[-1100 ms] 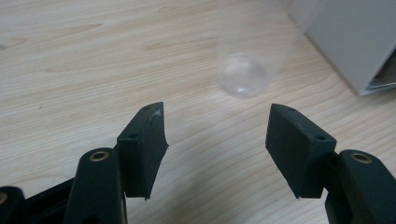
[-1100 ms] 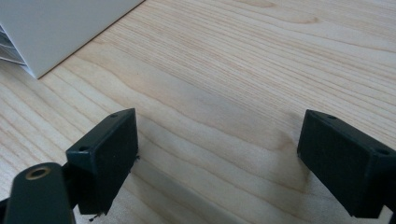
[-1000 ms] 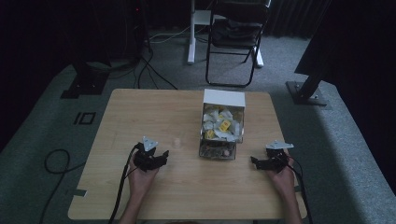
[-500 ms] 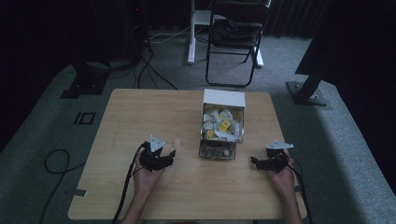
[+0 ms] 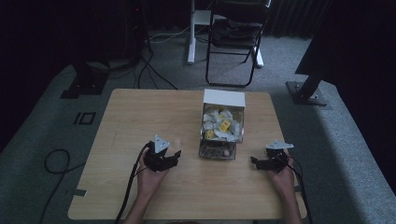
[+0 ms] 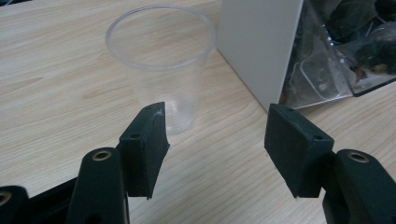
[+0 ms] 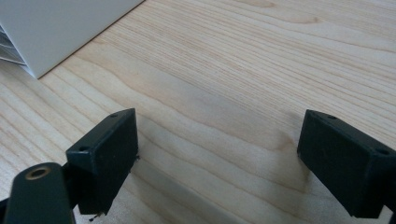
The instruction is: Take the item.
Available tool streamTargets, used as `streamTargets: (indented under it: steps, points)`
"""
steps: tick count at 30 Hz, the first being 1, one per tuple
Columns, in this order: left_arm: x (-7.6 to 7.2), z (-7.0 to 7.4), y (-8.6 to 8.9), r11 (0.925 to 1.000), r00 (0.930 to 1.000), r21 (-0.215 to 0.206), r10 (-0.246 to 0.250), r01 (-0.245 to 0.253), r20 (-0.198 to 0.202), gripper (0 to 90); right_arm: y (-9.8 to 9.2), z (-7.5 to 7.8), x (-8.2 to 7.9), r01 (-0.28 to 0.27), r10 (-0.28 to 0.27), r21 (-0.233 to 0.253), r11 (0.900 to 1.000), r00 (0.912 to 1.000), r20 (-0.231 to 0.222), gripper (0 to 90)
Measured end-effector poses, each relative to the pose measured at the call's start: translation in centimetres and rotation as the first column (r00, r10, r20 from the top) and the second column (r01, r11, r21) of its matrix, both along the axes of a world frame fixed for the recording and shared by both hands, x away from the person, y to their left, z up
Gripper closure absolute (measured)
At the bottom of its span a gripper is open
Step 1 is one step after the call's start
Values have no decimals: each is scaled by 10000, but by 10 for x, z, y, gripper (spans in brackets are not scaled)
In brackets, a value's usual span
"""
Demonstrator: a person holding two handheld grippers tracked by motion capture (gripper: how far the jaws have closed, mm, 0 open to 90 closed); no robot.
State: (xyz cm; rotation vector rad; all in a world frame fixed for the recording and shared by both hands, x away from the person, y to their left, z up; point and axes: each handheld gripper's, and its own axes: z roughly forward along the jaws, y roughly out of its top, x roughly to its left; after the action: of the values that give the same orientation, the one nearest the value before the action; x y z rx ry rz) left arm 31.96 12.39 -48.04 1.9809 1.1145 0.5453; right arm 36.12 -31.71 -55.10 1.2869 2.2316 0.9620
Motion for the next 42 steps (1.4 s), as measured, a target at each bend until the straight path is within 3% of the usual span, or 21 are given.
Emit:
streamTargets:
  steps: [16, 42]
  points:
    - [-1, 6, -25, 9980, 9979, -141, -614, 617, 181, 410, 0, 0, 0, 3, -3, 3, 10000, 10000, -2, 122]
    - [-8, 13, -54, 9878, 9872, -204, -1533, 1543, 444, 419, 0, 0, 0, 4, -4, 3, 10000, 10000, -4, 122]
